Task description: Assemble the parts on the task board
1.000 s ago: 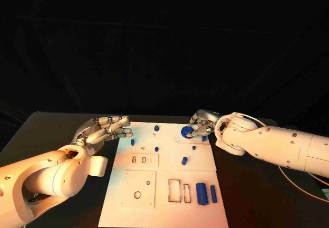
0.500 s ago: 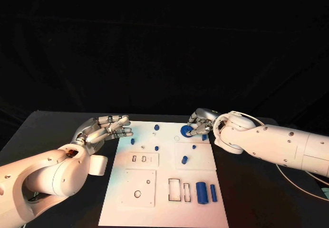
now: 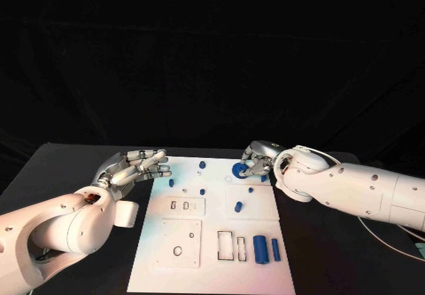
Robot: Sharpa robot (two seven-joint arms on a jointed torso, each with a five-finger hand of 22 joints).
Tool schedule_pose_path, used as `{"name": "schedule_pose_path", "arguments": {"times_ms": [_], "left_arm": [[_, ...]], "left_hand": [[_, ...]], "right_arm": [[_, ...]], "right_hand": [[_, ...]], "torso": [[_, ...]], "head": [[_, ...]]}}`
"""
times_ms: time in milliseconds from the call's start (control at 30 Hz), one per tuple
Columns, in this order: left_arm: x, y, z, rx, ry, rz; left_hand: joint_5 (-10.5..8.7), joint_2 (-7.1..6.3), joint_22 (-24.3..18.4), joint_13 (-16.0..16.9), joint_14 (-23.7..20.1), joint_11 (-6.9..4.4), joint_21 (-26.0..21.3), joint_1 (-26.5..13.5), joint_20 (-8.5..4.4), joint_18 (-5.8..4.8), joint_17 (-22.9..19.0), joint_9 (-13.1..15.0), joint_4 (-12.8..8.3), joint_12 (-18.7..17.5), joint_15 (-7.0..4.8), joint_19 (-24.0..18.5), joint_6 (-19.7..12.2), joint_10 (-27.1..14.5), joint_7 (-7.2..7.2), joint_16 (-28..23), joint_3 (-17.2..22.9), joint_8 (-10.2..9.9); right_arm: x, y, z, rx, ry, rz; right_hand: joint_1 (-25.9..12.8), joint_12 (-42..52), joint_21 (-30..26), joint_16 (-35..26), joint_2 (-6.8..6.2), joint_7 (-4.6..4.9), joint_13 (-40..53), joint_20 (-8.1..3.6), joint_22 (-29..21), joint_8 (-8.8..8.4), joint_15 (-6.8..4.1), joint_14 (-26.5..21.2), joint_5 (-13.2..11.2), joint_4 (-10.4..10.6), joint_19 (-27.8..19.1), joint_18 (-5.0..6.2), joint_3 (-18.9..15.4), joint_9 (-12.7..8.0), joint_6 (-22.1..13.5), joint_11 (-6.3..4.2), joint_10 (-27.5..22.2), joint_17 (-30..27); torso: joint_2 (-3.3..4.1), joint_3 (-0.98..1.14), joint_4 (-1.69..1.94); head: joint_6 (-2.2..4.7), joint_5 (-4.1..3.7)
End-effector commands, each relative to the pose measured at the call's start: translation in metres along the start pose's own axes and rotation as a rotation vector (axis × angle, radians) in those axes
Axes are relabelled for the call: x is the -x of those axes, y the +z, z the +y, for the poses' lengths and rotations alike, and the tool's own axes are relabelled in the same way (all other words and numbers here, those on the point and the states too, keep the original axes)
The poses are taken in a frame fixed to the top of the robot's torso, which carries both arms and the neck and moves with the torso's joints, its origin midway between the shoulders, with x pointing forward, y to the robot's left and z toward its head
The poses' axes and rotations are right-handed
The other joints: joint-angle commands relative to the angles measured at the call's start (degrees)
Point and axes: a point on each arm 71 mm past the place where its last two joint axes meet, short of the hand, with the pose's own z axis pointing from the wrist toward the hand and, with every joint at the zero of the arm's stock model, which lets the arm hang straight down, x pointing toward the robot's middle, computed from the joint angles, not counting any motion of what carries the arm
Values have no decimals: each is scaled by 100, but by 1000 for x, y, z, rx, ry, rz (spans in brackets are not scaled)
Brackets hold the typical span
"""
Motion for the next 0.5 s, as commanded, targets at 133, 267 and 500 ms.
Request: {"name": "schedule_pose_path", "arguments": {"times_ms": [133, 267, 500], "left_arm": [[-2, 0, -1, -2, -9, 22], [-2, 0, -1, -1, -9, 22], [-2, 0, -1, -1, -9, 22]], "left_hand": [[13, 13, -5, -4, -8, 38, -24, 35, -7, 73, 7, -3, -47, -30, 38, 28, 1, 11, 24, -26, -4, -27], [13, 13, -6, -4, -9, 38, -24, 35, -7, 73, 7, -3, -48, -31, 38, 28, 1, 11, 24, -28, -4, -28], [13, 18, -9, -5, -16, 41, -27, 34, -6, 73, 6, -4, -51, -40, 41, 26, -4, 6, 26, -40, -7, -35]], "right_arm": [[3, -2, 7, 44, -53, -73], [3, -4, 11, 55, -51, -76], [4, -8, 24, 89, -40, -91]], "right_hand": [[22, 44, 30, 20, 33, -13, 554, -64, 1506, -30, -41, 548, 70, 17, 599, -37, 56, -9, 54, 2, 54, 1265], [24, 47, 30, 20, 38, -21, 559, -70, 1506, -37, -47, 548, 91, 20, 599, -37, 75, -10, 70, -5, 58, 1265], [38, 52, 30, 20, 56, -38, 569, -83, 1506, -49, -61, 548, 116, 23, 599, -37, 125, -12, 110, -20, 67, 1265]], "torso": [[1, -1, 6], [0, -3, 5], [-2, -8, 5]], "head": [[10, 11], [11, 16], [19, 53]]}}
